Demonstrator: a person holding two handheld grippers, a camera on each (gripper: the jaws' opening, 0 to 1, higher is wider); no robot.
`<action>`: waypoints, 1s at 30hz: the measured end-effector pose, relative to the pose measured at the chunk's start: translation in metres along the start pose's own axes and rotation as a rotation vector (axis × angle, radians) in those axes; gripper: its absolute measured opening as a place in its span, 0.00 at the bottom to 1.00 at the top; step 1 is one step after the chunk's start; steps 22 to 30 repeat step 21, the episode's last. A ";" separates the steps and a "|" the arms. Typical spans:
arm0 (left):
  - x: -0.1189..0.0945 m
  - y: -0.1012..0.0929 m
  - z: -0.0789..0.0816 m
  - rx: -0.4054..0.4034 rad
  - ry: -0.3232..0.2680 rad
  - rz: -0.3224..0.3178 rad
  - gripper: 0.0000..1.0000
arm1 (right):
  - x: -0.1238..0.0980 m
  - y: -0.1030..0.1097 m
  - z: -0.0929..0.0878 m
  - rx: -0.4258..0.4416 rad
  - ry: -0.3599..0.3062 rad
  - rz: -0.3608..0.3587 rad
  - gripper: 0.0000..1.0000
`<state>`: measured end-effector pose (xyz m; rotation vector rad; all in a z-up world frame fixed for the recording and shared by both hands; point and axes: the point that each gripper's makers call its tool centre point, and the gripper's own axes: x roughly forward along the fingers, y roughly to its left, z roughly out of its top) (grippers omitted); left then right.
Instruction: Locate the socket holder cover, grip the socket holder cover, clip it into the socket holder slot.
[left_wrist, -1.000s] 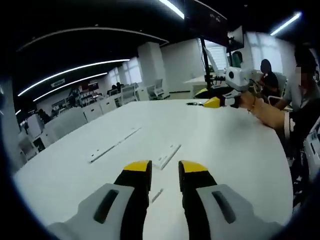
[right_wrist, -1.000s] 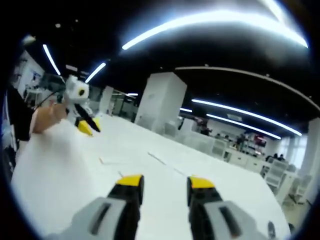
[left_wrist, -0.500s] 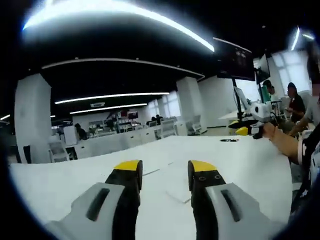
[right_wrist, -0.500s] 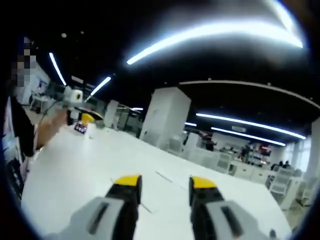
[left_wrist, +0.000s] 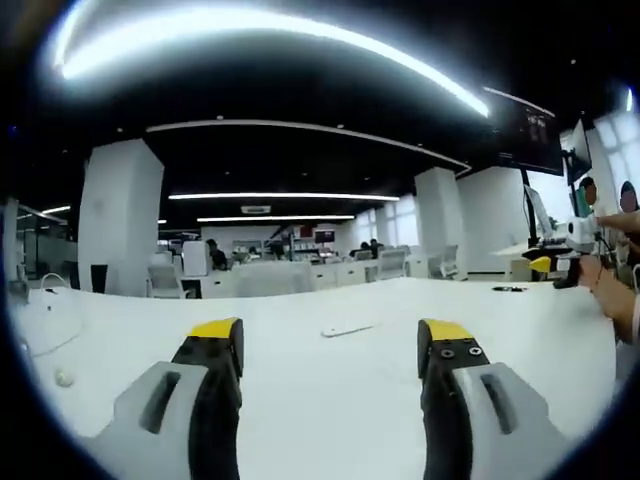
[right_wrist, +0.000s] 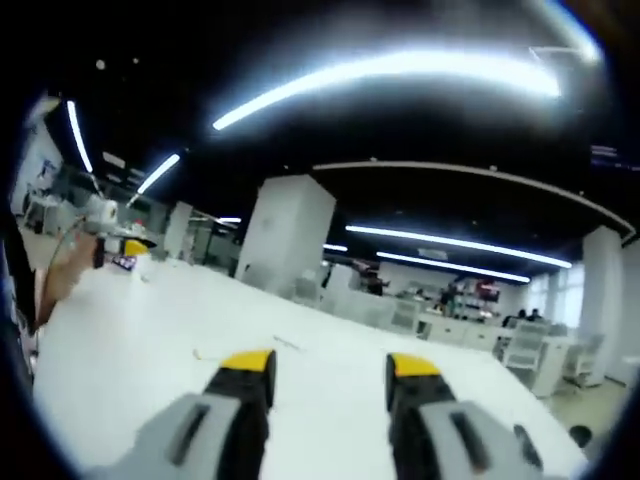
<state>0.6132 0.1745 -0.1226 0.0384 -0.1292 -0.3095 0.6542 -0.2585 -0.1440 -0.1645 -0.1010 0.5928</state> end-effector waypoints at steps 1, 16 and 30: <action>0.001 0.003 -0.003 0.000 0.006 0.004 0.75 | 0.001 -0.001 -0.003 0.006 0.007 -0.004 0.53; 0.010 0.015 -0.022 -0.015 0.059 0.045 0.81 | 0.003 -0.026 -0.017 0.079 0.019 -0.082 0.60; 0.010 0.014 -0.020 -0.025 0.048 0.044 0.81 | 0.004 -0.025 -0.017 0.073 0.019 -0.076 0.60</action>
